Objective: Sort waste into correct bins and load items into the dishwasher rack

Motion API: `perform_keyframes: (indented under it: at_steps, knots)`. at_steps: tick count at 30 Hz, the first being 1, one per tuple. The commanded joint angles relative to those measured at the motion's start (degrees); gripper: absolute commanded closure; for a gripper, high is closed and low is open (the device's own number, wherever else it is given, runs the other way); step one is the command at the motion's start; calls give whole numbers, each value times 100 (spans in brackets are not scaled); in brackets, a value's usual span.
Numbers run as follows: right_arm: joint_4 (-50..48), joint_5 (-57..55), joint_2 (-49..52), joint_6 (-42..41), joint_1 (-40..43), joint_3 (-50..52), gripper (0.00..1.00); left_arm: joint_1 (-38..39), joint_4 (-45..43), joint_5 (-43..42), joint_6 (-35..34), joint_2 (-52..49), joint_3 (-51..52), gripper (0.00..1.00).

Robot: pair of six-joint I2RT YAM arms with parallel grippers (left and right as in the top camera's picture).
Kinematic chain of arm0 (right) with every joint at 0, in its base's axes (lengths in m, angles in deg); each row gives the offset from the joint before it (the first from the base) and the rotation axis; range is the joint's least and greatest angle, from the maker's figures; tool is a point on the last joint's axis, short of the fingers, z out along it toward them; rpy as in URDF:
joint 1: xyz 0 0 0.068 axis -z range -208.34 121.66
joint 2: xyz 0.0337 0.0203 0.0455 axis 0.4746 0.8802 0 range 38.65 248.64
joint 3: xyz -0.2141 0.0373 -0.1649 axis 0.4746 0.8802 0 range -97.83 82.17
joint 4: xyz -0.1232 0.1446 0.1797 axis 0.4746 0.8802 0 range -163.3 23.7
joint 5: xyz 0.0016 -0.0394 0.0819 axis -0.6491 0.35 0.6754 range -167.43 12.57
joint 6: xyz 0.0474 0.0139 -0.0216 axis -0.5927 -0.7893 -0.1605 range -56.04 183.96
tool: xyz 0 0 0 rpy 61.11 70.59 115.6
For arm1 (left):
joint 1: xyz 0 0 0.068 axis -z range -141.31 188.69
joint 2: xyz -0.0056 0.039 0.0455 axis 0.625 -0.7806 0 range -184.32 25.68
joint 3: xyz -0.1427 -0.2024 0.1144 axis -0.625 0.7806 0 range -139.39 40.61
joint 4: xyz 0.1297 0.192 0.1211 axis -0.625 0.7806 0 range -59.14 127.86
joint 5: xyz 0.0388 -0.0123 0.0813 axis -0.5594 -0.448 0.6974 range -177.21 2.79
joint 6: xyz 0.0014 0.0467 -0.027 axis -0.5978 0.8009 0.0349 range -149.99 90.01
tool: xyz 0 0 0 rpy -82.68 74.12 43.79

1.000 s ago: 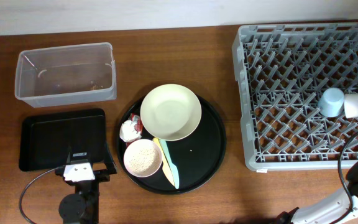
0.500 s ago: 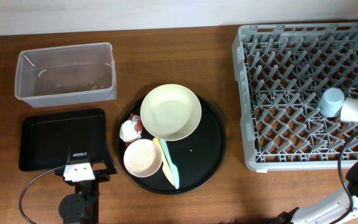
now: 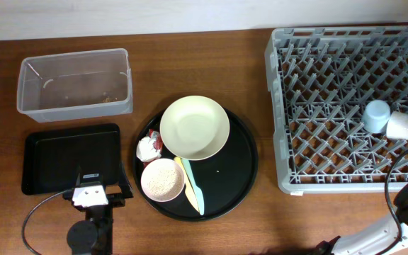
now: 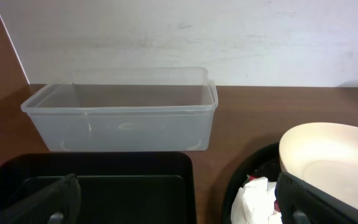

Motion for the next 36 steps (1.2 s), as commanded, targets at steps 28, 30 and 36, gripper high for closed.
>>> perform_keyframes:
  at_steps: [28,30,36]
  knots:
    - [809,-149,-476,651,-1222,-15,10,9,46,-66,46,24,4,1]
    - [737,-146,-315,651,-1222,-4,10,9,46,-66,48,24,4,1]
    - [544,-22,127,715,-1220,-4,8,9,46,-66,46,24,4,1]
